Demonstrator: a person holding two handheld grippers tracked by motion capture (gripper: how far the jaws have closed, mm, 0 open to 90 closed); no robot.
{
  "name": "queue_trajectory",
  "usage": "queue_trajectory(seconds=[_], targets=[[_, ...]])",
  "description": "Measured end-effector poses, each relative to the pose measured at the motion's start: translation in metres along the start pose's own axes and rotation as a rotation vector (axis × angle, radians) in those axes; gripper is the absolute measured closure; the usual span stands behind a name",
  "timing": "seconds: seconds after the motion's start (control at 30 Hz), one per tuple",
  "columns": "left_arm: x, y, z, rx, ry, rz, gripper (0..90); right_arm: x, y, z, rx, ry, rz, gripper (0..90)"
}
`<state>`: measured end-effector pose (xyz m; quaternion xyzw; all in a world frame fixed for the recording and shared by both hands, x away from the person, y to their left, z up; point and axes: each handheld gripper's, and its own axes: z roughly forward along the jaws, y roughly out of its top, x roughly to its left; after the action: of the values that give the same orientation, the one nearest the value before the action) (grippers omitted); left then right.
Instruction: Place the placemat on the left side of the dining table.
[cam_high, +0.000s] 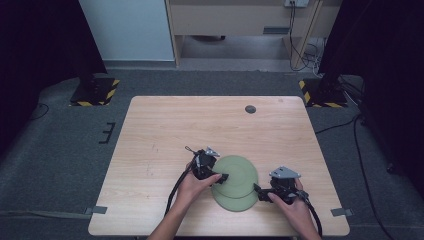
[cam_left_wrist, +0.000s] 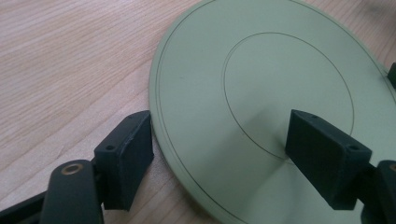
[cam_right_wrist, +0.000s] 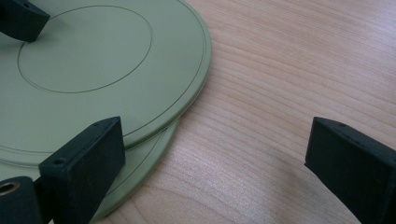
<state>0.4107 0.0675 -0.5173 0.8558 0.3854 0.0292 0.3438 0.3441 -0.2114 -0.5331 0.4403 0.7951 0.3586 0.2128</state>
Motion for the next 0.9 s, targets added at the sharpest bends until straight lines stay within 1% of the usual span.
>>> queue_trajectory(seconds=[0.27,0.43,0.5,0.6,0.63,0.7,0.8,0.83,0.87,0.9], targets=[[0.0019,0.0006,0.0011,-0.005,-0.007,-0.003,21.6,0.0,-0.0001,0.0,0.0,0.0,0.0,5.0],[0.0019,0.0017,0.0032,-0.013,-0.003,-0.003,19.7,-0.0002,-0.0002,0.0001,-0.001,0.001,0.0,5.0],[0.001,0.0018,0.0041,-0.02,-0.01,-0.009,20.2,-0.0002,-0.0002,0.0001,-0.001,0.002,0.002,5.0],[-0.0007,0.0027,0.0048,-0.016,-0.002,-0.008,19.7,-0.0003,-0.0002,0.0001,0.0,0.003,0.003,5.0],[-0.0005,0.003,0.0045,-0.017,0.002,-0.009,19.9,-0.0004,-0.0001,0.0001,0.0,0.003,0.002,5.0],[0.0004,0.003,0.0038,-0.023,0.001,-0.025,22.2,-0.0003,-0.0002,0.0001,0.001,0.004,0.005,5.0],[0.0012,0.0035,0.0002,-0.039,0.002,-0.031,26.0,-0.0003,-0.0002,0.0004,0.0,0.004,0.008,4.9],[0.0007,0.0039,-0.0018,-0.049,0.005,-0.03,26.8,-0.0004,-0.0002,0.0005,-0.001,0.005,0.008,4.8],[0.0008,0.0042,-0.0029,-0.048,0.007,-0.024,27.5,-0.0004,-0.0003,0.0005,-0.001,0.005,0.01,4.7],[-0.0001,0.0046,-0.0049,-0.059,0.008,-0.026,27.9,-0.0004,-0.0003,0.0006,-0.001,0.005,0.01,4.7]])
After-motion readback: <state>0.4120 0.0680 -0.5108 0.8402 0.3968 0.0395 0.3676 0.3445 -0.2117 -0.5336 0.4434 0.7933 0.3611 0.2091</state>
